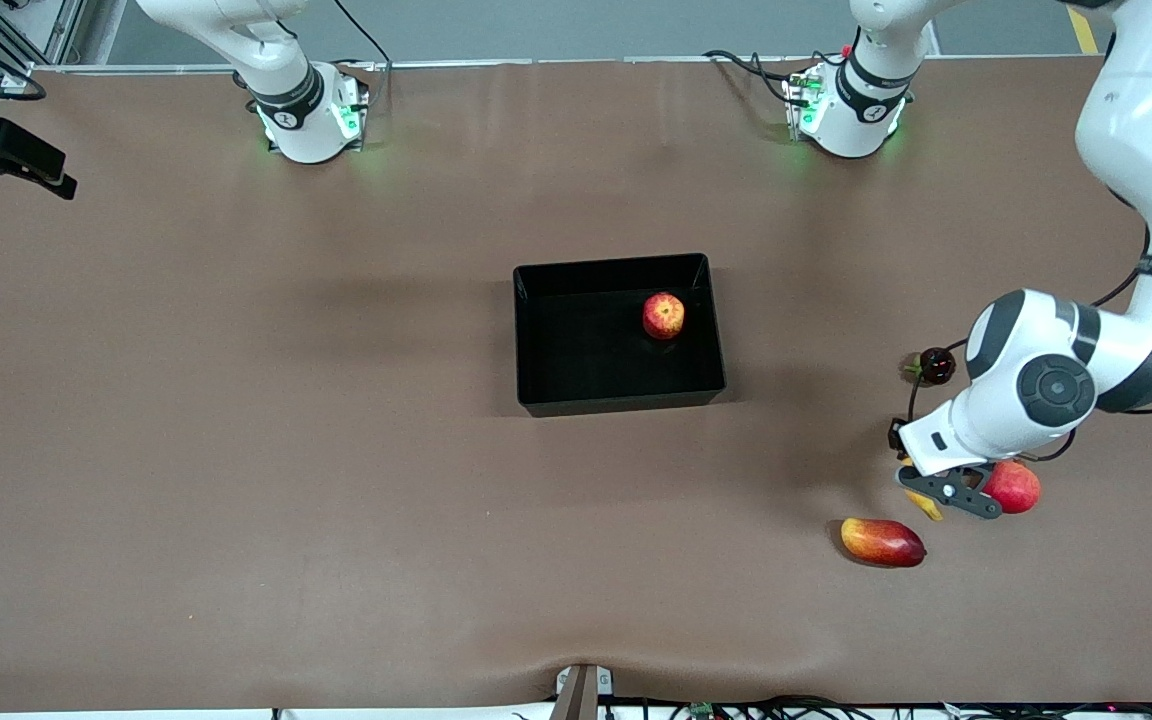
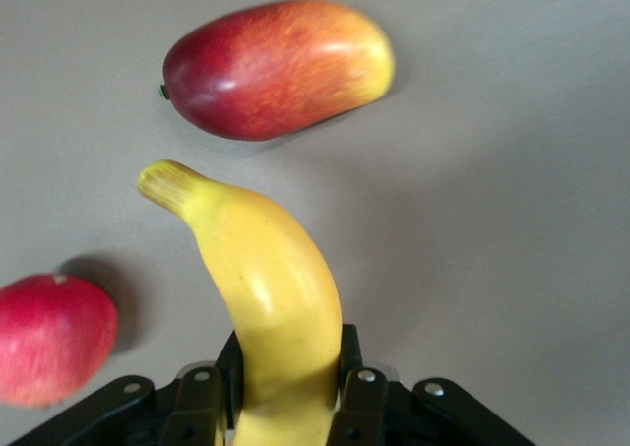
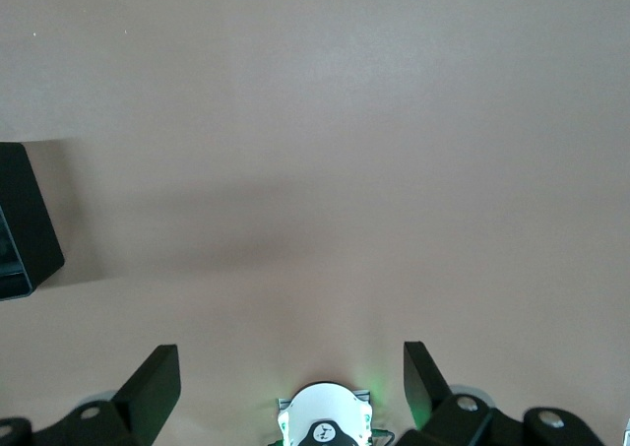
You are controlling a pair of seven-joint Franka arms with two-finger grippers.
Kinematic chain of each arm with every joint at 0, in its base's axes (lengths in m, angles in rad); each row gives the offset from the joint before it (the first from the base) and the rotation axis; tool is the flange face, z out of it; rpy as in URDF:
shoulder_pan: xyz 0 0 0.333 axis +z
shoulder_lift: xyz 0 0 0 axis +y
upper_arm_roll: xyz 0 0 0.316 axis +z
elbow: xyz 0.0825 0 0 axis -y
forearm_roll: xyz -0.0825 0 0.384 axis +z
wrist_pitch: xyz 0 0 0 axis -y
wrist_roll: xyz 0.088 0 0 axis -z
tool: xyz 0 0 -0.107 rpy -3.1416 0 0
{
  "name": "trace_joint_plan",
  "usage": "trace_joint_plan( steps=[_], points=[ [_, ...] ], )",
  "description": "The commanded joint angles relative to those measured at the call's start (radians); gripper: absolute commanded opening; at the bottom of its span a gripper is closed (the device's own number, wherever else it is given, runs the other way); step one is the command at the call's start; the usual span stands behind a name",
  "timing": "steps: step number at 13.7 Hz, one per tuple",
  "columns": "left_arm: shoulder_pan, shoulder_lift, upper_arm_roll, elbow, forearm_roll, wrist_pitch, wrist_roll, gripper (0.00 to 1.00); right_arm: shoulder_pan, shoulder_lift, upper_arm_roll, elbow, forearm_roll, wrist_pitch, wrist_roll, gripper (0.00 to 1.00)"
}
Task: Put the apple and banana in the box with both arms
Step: 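Lift the banana with the left gripper and carry it over the box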
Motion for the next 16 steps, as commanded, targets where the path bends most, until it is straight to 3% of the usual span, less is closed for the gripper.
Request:
trace_joint_plan(
  steps=[1,7,13,16],
  points=[
    [0.002,-0.056,-0.037,0.009,-0.118,-0.084,-0.094,0.00,-0.020,0.011,0.007,0.024,-0.013,-0.015,-0.006,1.00],
    [-0.032,-0.047,-0.240,0.048,-0.138,-0.182,-0.630,0.00,-0.020,0.011,0.008,0.024,-0.013,-0.015,-0.004,1.00],
    [-0.303,0.002,-0.241,0.076,-0.124,-0.152,-1.162,0.00,-0.020,0.011,0.008,0.022,-0.015,-0.017,-0.006,1.00],
    [-0.436,0.026,-0.179,0.079,-0.127,-0.057,-1.320,0.00,-0.027,0.011,0.008,0.022,-0.015,-0.017,-0.007,1.00]
  ],
)
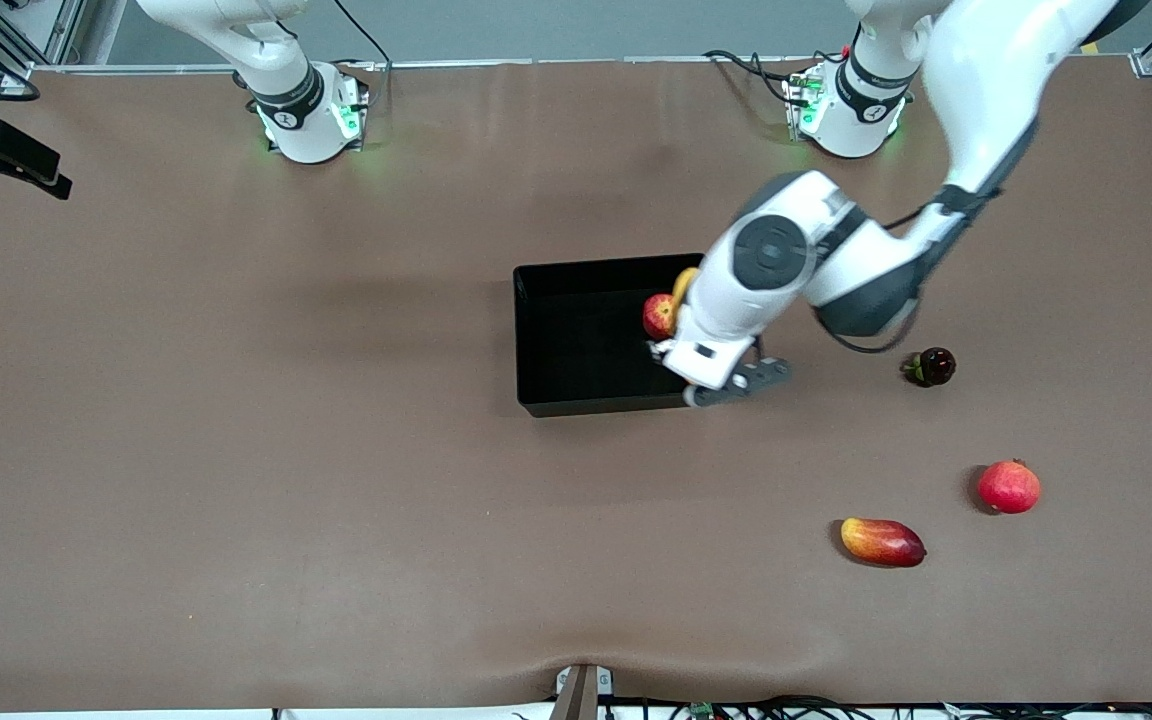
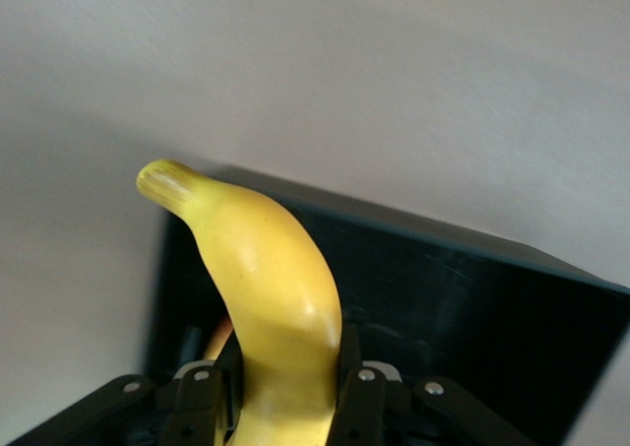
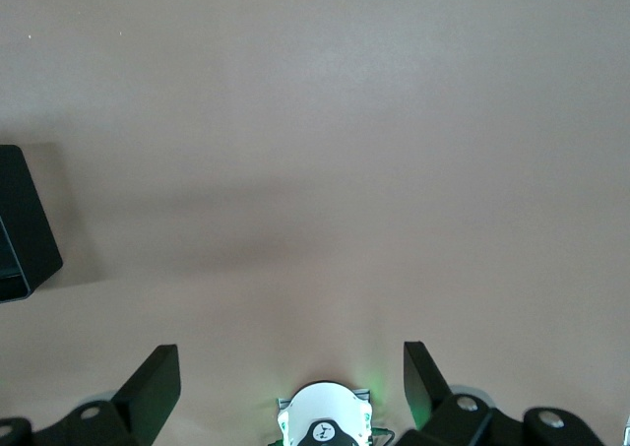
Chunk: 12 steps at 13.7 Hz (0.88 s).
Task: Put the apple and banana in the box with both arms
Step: 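Lift the banana with the left gripper and carry it over the box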
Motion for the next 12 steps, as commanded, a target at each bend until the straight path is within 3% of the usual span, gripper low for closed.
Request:
trace_joint_plan(
  steps=[1,6,12],
  points=[
    [-0.125,0.043,0.077,0.045,0.002,0.069,-0.118,0.00,-0.017,0.011,0.008,0.022,-0.015,-0.015,-0.007,1.00],
    [-0.442,0.104,0.328,0.134,-0.005,0.126,-0.281,0.00,-0.019,0.011,0.008,0.022,-0.013,-0.015,-0.006,1.00],
    [-0.505,0.201,0.359,0.134,0.025,0.266,-0.286,0.00,-0.021,0.011,0.008,0.022,-0.013,-0.015,-0.006,1.00]
  ],
)
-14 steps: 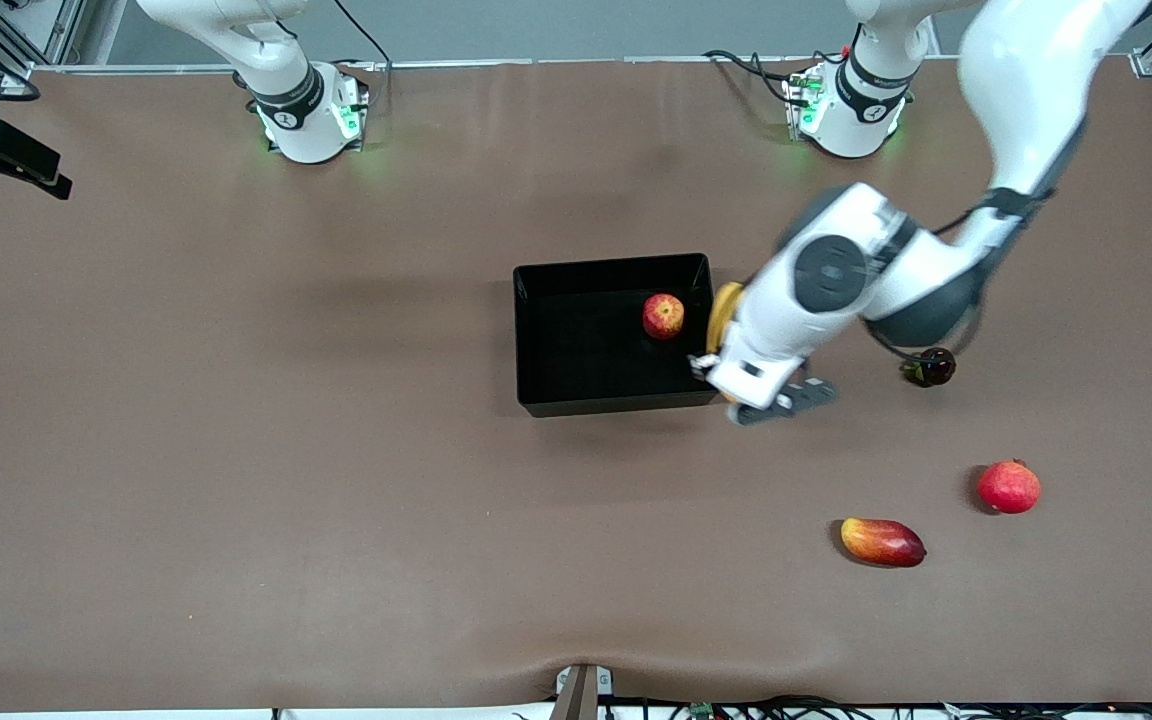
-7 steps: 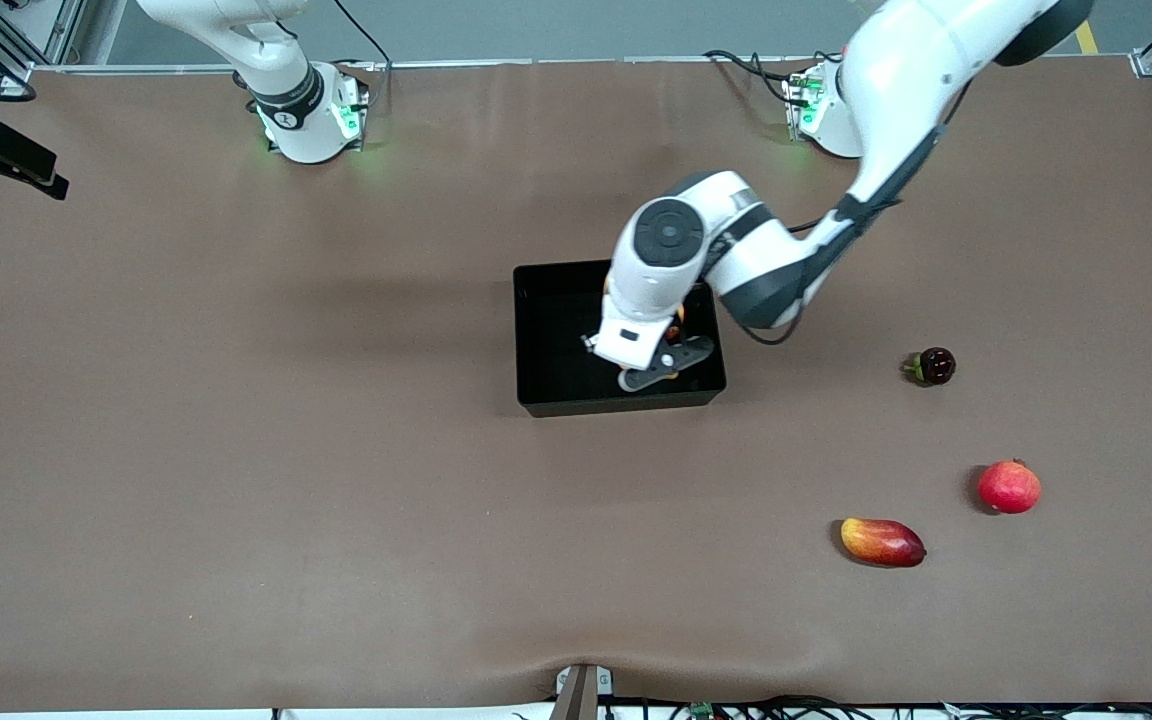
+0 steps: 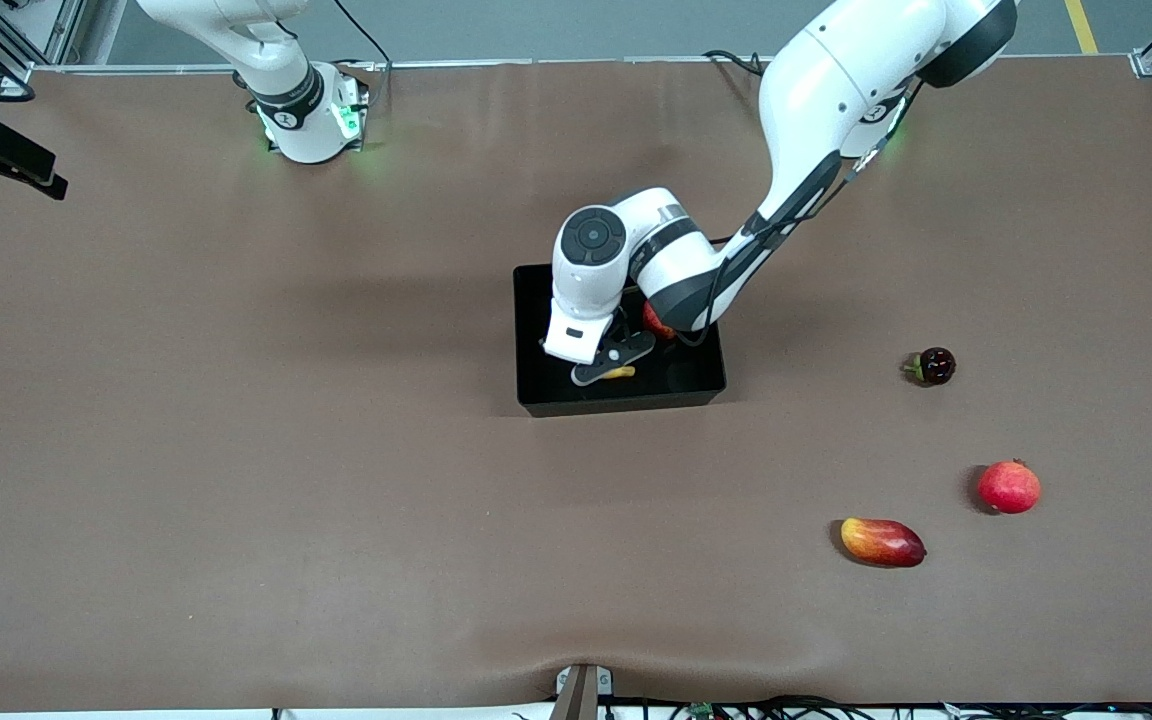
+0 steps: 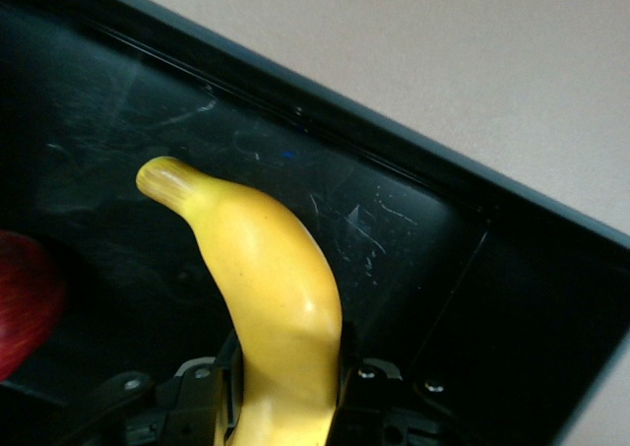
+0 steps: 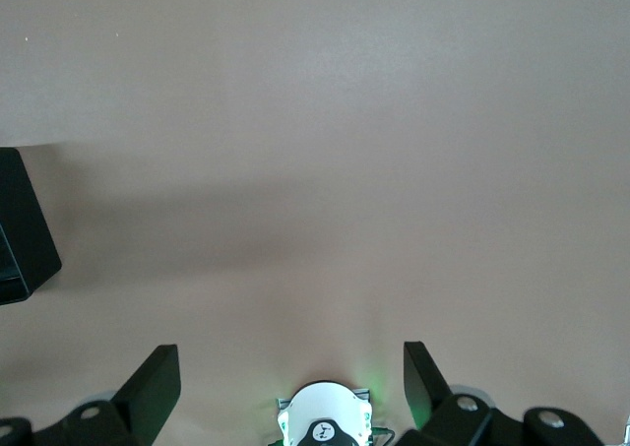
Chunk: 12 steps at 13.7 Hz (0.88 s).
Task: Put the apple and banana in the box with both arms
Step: 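Lower the banana into the box beside the apple and open the left gripper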
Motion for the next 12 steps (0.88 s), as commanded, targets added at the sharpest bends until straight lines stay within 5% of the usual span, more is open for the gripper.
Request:
trace_joint_plan(
  steps=[1,7,10,12],
  points=[
    [-0.027,0.056,0.007,0.030,0.043,0.046,-0.001,0.00,-0.014,0.011,0.009,0.022,-0.015,-0.015,-0.006,1.00],
    [-0.034,0.105,0.007,0.025,0.185,0.072,0.036,0.00,-0.016,0.011,0.009,0.022,-0.013,-0.015,-0.006,1.00],
    [-0.027,0.097,0.007,0.022,0.186,0.072,0.056,0.95,-0.016,0.011,0.009,0.022,-0.013,-0.015,-0.004,1.00],
    [-0.017,0.068,0.007,0.024,0.186,0.058,0.085,1.00,-0.016,0.011,0.009,0.022,-0.012,-0.013,-0.004,1.00]
  ],
)
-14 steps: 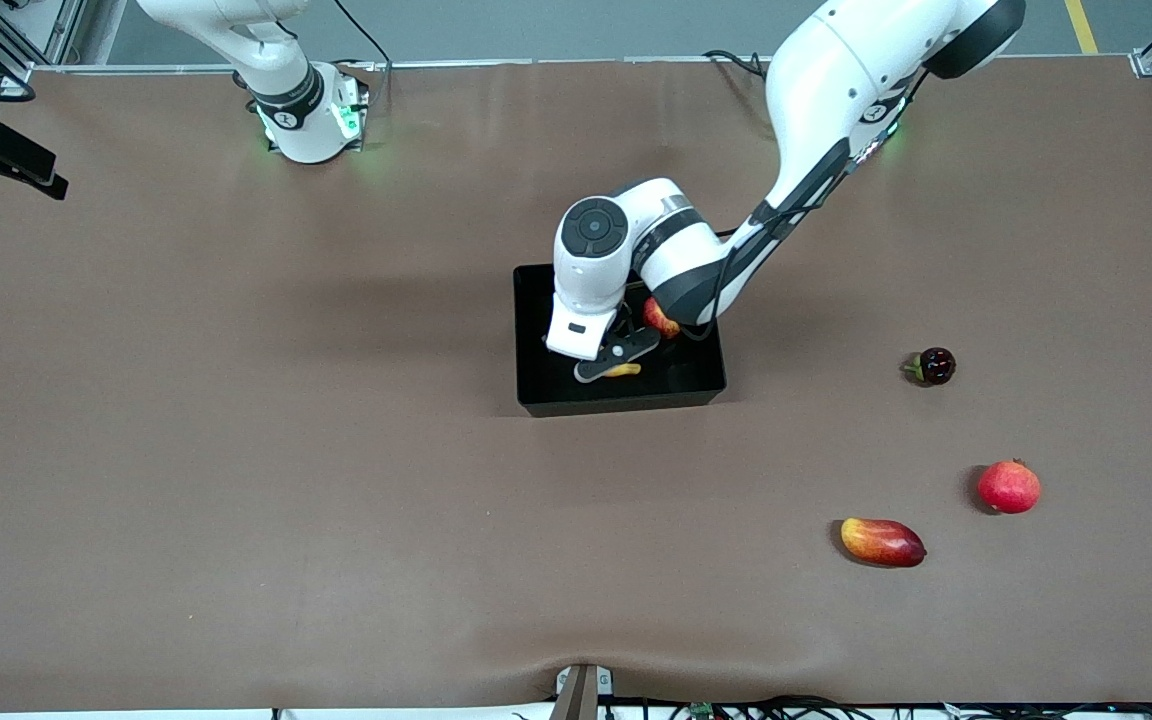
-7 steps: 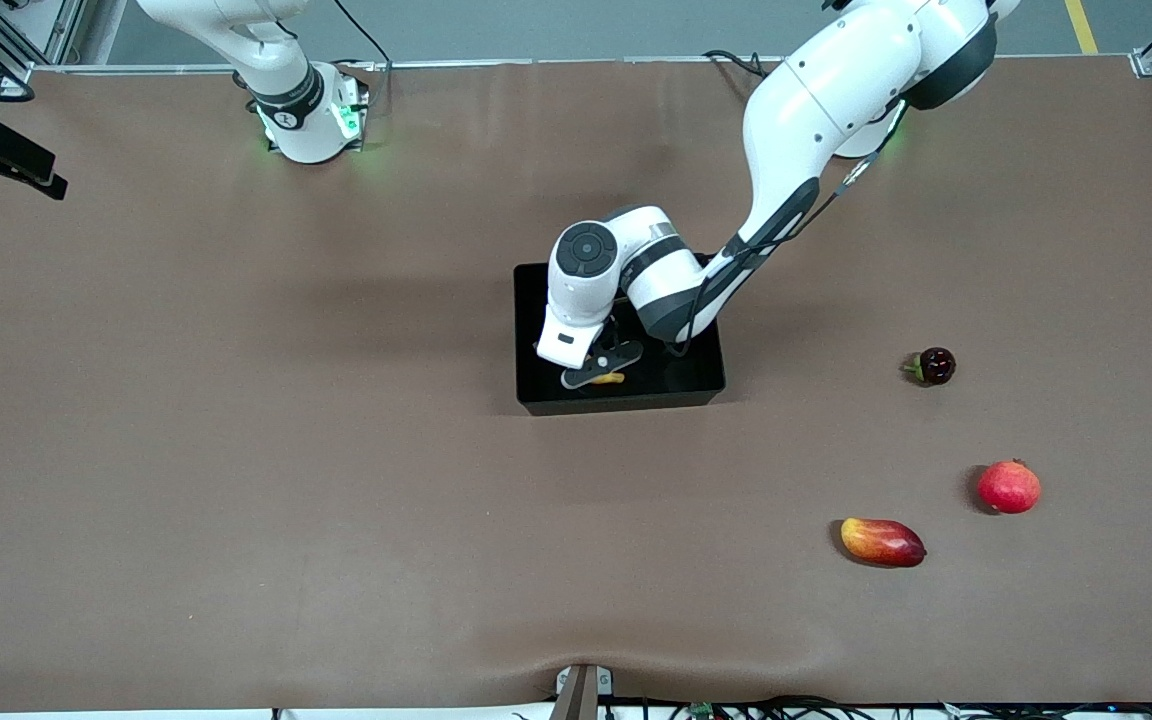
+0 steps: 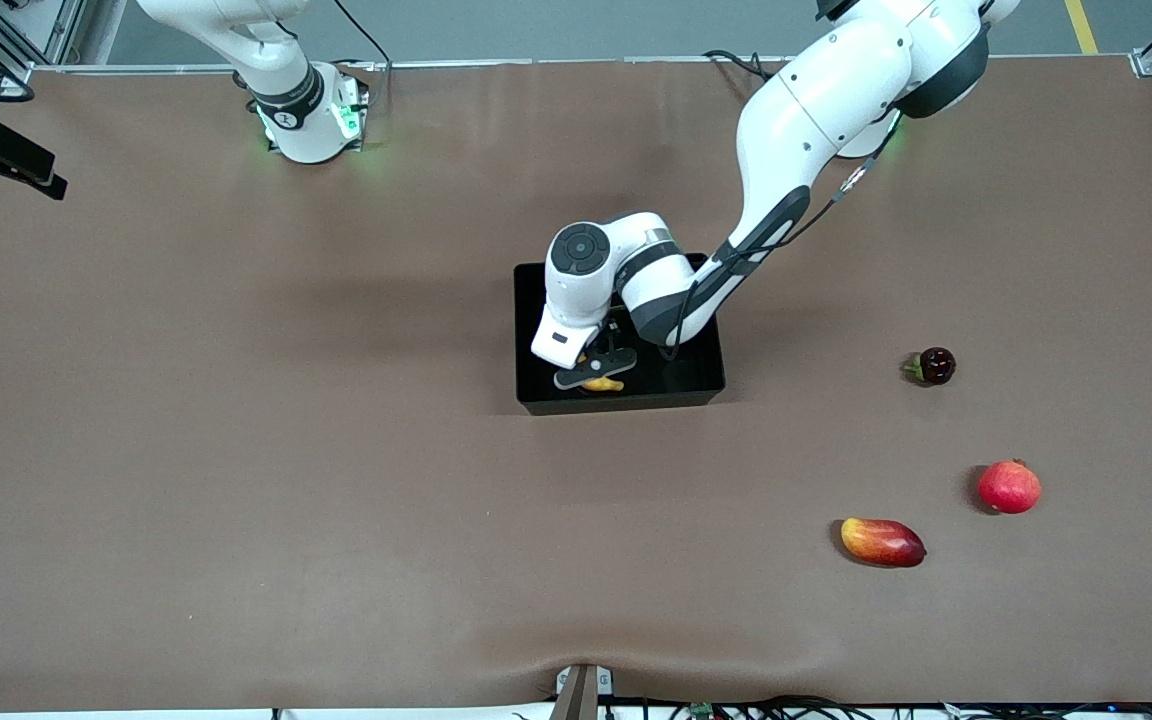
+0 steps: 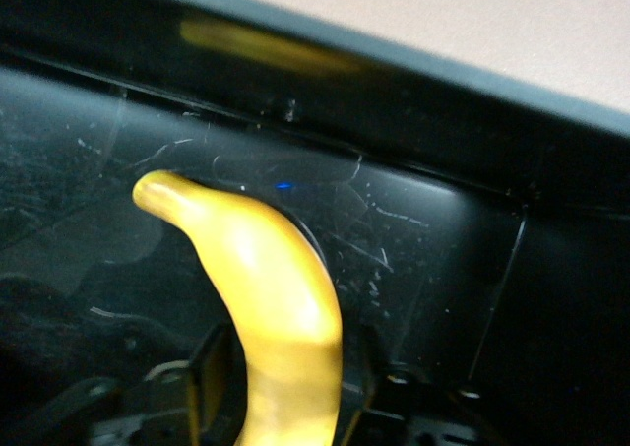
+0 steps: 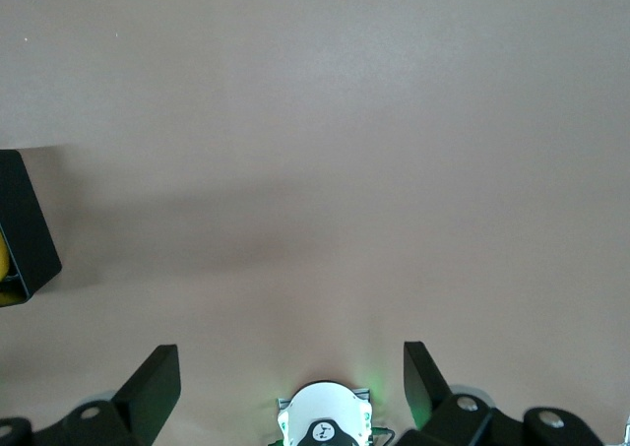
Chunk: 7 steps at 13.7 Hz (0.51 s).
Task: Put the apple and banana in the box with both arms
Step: 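Lower the banana into the box beside the apple and open the left gripper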
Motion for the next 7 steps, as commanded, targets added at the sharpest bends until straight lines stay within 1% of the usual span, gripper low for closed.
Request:
trace_joint_plan(
  steps=[1,3,5,7],
  points=[
    [0.022,-0.044,0.001,0.015,0.024,-0.024,0.036,1.00,-0.015,0.010,0.009,0.022,-0.004,-0.013,-0.004,1.00],
    [0.047,-0.129,-0.007,0.018,0.019,-0.080,0.056,1.00,-0.015,0.010,0.009,0.022,-0.002,-0.012,-0.004,1.00],
    [0.088,-0.224,-0.022,0.017,-0.005,-0.172,0.140,1.00,-0.015,0.010,0.009,0.024,-0.002,-0.012,-0.004,1.00],
    [0.162,-0.308,-0.043,0.017,-0.068,-0.247,0.252,1.00,-0.020,0.012,0.008,0.024,-0.002,-0.010,-0.004,1.00]
  ],
)
